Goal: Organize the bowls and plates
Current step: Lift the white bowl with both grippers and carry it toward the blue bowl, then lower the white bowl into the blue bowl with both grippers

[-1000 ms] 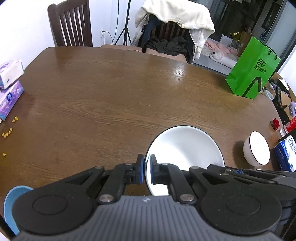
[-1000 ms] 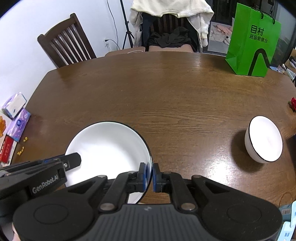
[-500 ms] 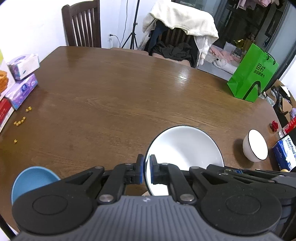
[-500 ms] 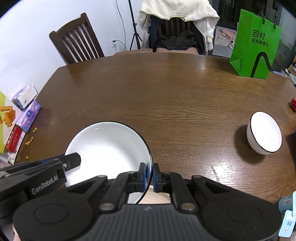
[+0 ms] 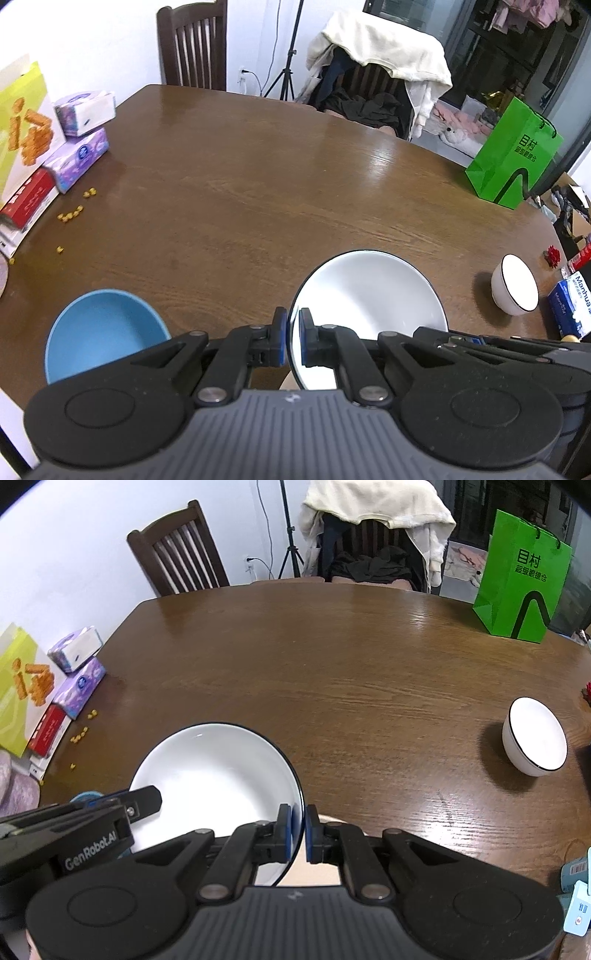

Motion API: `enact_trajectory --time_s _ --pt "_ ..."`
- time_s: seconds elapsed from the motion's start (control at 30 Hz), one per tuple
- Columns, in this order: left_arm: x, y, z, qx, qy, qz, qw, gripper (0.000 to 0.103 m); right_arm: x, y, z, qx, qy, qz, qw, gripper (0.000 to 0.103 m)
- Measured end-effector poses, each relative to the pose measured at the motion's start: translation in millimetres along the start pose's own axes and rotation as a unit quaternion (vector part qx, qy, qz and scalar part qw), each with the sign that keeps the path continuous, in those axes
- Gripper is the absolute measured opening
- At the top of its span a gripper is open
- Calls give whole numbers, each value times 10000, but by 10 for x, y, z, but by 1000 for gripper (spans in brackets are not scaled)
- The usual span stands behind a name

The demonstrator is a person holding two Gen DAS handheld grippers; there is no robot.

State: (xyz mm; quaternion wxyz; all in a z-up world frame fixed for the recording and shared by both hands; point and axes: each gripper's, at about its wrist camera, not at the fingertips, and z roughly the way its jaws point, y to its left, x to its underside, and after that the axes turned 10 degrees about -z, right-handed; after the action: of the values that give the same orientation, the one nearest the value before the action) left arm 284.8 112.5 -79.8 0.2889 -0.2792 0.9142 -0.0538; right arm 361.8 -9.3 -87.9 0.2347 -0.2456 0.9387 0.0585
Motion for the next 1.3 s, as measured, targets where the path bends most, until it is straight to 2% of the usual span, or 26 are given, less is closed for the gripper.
enact_trajectory --time_s 0.63,1.3 --pt "149 422 -291 -188 -119 -347 9992 7 175 435 -139 -229 -4 -348 9991 7" --pt "104 826 -467 -322 -174 -530 9979 7 134 889 -182 -381 -15 -593 9975 7"
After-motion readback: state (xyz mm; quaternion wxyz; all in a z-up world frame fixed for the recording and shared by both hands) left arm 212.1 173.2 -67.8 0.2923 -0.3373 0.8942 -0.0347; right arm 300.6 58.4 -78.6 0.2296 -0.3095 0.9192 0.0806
